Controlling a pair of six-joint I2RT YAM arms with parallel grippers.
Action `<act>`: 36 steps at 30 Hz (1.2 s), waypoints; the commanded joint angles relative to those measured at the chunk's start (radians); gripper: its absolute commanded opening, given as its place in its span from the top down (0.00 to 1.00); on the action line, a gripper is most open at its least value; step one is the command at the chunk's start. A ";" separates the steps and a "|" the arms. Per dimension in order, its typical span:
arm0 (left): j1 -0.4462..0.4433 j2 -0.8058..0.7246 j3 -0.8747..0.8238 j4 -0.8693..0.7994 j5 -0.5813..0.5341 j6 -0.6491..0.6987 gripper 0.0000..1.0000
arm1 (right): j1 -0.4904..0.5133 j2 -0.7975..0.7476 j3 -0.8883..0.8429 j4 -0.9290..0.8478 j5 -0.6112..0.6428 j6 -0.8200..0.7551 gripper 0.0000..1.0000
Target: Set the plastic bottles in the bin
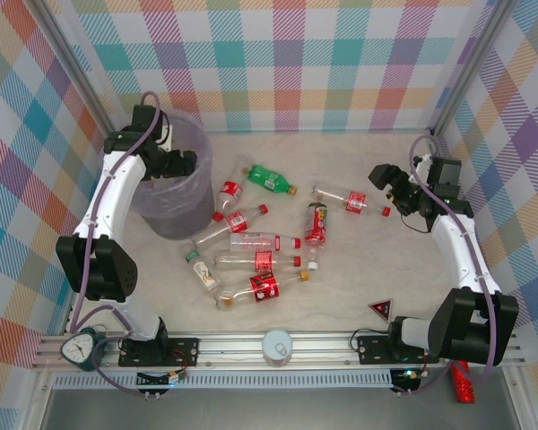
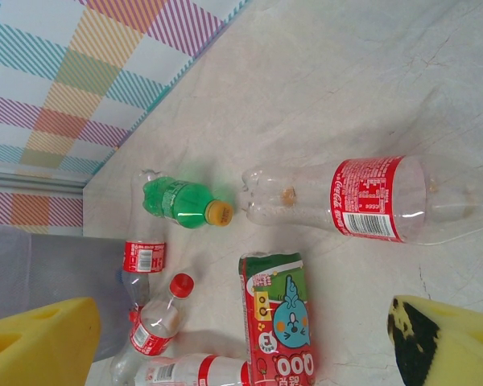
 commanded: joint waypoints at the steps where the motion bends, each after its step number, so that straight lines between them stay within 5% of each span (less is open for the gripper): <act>1: 0.008 -0.048 0.046 -0.056 0.003 0.011 0.07 | 0.002 0.013 0.032 0.023 -0.025 -0.003 0.08; 10: 0.007 -0.142 0.076 -0.099 -0.054 0.031 0.00 | 0.052 0.070 0.089 -0.054 0.027 -0.055 0.08; 18: -0.050 -0.288 0.120 -0.147 -0.133 -0.026 0.00 | 0.215 0.224 0.214 -0.205 0.134 -0.141 0.08; 29: -0.638 -0.435 -0.140 0.047 -0.430 -0.261 0.00 | 0.396 0.465 0.227 -0.217 0.188 -0.158 0.03; 36: -0.870 -0.330 -0.276 0.293 -0.409 -0.315 0.00 | 0.446 0.576 0.234 -0.145 0.194 -0.126 0.03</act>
